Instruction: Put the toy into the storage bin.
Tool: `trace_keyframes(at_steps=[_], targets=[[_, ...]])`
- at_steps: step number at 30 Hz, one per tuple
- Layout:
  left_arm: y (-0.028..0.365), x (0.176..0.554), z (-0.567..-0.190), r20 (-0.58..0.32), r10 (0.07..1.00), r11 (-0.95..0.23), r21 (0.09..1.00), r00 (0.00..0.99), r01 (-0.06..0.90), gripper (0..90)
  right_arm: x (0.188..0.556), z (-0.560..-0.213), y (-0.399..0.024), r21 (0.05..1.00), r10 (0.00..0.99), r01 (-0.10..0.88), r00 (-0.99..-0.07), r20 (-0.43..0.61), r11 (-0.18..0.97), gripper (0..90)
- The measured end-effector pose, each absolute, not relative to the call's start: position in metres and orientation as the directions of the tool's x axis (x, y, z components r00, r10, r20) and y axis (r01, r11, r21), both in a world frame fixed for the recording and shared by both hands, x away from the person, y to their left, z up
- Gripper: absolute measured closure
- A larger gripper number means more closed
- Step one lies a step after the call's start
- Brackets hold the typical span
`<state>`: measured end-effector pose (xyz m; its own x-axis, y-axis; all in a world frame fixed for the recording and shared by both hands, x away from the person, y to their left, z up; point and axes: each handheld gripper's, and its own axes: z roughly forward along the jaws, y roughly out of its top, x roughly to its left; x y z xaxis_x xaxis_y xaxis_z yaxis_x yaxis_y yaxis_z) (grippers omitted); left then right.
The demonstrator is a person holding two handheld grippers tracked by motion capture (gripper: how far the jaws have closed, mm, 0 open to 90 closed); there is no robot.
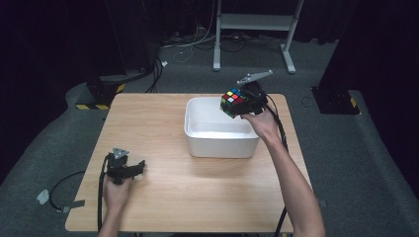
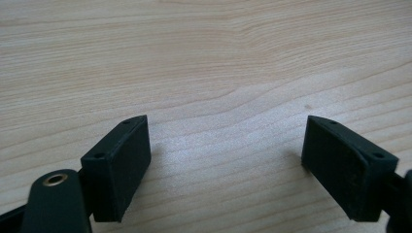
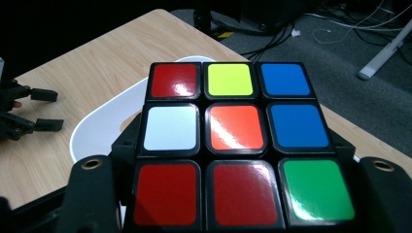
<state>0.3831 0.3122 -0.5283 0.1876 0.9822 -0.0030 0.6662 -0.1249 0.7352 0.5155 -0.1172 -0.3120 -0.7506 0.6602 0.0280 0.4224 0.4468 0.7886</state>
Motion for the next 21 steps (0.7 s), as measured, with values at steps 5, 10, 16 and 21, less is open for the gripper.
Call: trace_keyframes(at_steps=[5,10,16,21], targets=[[0.312,0.383,-0.528,-0.003,0.982,-0.125,0.735,0.187,0.666,18.2,0.521,-0.314,-0.114,0.792,0.667,0.429,-0.744,0.037,0.434,33.6],[0.312,0.383,-0.528,-0.003,0.982,-0.125,0.735,0.187,0.666,18.2,0.528,-0.317,-0.11,0.779,0.674,0.446,-0.738,0.041,0.441,33.6],[0.312,0.383,-0.528,-0.003,0.982,-0.125,0.735,0.188,0.666,18.2,0.535,-0.319,-0.106,0.772,0.683,0.457,-0.729,0.04,0.442,33.6],[0.312,0.383,-0.528,-0.004,0.982,-0.125,0.735,0.188,0.666,18.2,0.539,-0.322,-0.105,0.761,0.69,0.466,-0.723,0.035,0.451,33.7]])
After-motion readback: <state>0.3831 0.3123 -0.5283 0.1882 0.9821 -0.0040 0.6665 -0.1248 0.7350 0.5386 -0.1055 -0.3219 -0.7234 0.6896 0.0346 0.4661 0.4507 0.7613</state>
